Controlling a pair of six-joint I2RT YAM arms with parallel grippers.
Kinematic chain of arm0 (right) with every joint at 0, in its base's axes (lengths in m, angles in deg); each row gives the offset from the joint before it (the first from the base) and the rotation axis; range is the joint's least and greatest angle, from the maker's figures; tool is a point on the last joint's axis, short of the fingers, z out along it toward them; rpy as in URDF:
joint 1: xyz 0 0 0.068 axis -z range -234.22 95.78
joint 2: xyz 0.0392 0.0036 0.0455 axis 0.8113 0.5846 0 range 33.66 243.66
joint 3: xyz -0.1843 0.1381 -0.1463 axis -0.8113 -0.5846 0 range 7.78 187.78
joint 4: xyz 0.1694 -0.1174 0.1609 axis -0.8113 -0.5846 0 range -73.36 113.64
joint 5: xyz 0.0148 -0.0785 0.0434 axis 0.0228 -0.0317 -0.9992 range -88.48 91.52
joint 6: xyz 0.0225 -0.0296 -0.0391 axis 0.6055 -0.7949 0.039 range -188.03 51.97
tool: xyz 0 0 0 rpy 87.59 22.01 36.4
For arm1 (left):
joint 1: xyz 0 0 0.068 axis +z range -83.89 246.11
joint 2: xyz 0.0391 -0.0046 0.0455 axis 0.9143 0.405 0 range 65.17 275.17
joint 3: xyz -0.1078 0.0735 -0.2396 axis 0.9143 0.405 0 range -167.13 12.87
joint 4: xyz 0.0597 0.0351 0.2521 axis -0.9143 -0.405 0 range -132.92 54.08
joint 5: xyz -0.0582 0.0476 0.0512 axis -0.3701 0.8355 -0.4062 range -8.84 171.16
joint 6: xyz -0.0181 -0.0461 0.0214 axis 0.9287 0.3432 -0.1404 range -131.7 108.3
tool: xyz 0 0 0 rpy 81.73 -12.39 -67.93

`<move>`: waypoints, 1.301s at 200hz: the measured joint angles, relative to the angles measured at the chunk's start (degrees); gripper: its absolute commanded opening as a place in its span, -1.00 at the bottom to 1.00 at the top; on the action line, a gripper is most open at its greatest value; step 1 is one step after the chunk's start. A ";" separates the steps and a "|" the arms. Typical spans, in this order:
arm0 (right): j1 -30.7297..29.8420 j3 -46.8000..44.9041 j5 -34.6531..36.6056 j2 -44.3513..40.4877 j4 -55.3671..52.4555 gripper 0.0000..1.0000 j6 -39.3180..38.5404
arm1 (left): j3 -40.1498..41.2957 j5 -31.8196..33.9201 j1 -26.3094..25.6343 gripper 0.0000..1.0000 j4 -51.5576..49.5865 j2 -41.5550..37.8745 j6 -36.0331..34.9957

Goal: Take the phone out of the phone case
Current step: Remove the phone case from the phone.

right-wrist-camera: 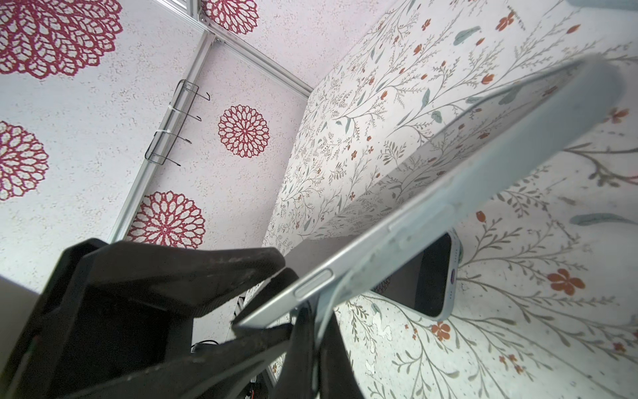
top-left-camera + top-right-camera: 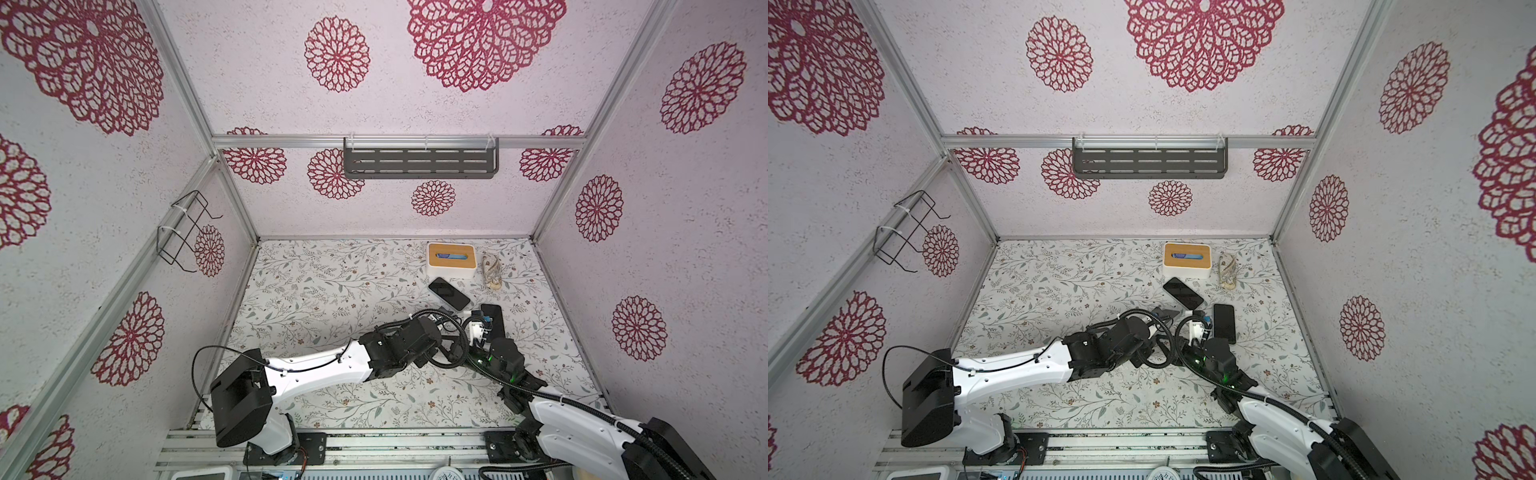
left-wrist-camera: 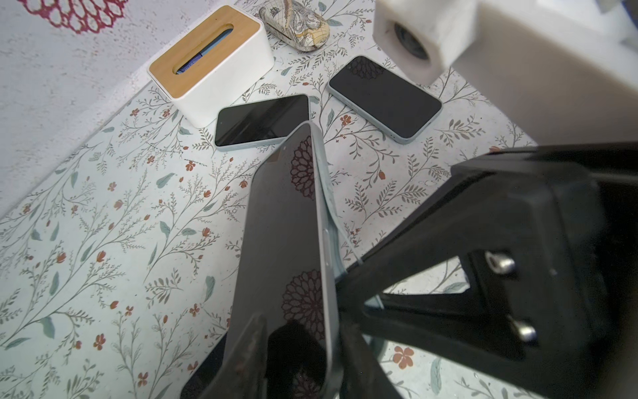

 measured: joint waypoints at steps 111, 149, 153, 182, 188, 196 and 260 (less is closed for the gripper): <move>0.24 -0.72 -0.52 0.09 -2.21 -1.00 0.68 | 3.02 1.20 -0.11 -0.89 3.30 0.52 -2.75; 0.22 -0.72 -0.83 0.37 -1.95 -1.00 0.66 | 4.55 2.93 -0.11 -0.99 3.96 -1.07 -2.54; 0.20 -0.70 -0.92 0.39 -1.95 -1.00 0.63 | 4.81 3.30 -0.11 -1.00 3.96 -1.42 -2.45; -0.11 -0.39 -0.94 1.01 -2.01 -1.00 0.48 | 7.58 6.21 -0.11 -1.00 3.80 -5.64 -1.42; -0.20 -0.22 -0.79 1.29 -1.88 -1.00 0.44 | 8.04 7.21 -0.11 -1.00 3.39 -6.71 -1.16; -0.17 -0.09 -0.59 1.81 -1.88 -1.00 0.44 | 8.52 8.70 -0.11 -1.00 2.60 -8.26 -0.79; -0.02 3.08 0.13 7.39 -1.97 -1.00 -0.61 | 10.54 19.39 0.90 -1.00 -4.39 -17.05 2.25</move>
